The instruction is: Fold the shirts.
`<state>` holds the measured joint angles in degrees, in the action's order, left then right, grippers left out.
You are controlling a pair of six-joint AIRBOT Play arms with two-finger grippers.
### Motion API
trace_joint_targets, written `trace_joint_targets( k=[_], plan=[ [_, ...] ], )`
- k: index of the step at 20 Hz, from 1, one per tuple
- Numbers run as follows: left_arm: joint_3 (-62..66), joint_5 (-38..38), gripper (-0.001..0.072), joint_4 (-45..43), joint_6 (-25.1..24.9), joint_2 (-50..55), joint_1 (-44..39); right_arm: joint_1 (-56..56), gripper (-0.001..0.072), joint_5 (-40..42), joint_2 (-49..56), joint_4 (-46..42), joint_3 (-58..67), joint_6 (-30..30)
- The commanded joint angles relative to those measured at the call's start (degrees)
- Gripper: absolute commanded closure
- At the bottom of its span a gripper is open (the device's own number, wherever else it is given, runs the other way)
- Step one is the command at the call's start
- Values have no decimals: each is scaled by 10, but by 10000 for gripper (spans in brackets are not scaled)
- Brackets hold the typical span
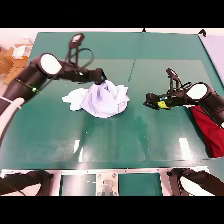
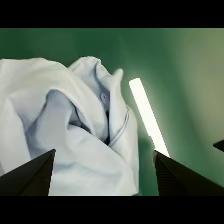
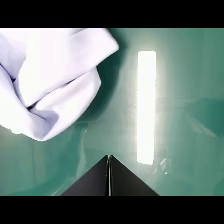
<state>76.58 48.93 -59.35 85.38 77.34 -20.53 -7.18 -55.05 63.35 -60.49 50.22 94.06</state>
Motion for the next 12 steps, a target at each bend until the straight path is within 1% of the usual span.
trace_joint_targets(
  k=[1,2,4,6,8,10,12],
  plan=[
    [12,74,5,6,-3,0,78,0,695,0,0,0,0,0],
    [11,107,5,-3,-3,1,110,0,695,0,0,0,0,0],
    [3,168,5,-56,3,1,170,0,695,0,0,0,0,0],
    [-25,186,5,-83,14,2,229,0,695,1,0,4,0,0],
    [-73,160,5,-77,14,3,285,0,695,2,0,5,0,0],
    [-119,114,5,-74,6,11,321,-1,695,27,0,5,0,0],
    [-147,72,5,-57,-34,33,328,-1,695,57,0,5,-1,0]
  ],
)
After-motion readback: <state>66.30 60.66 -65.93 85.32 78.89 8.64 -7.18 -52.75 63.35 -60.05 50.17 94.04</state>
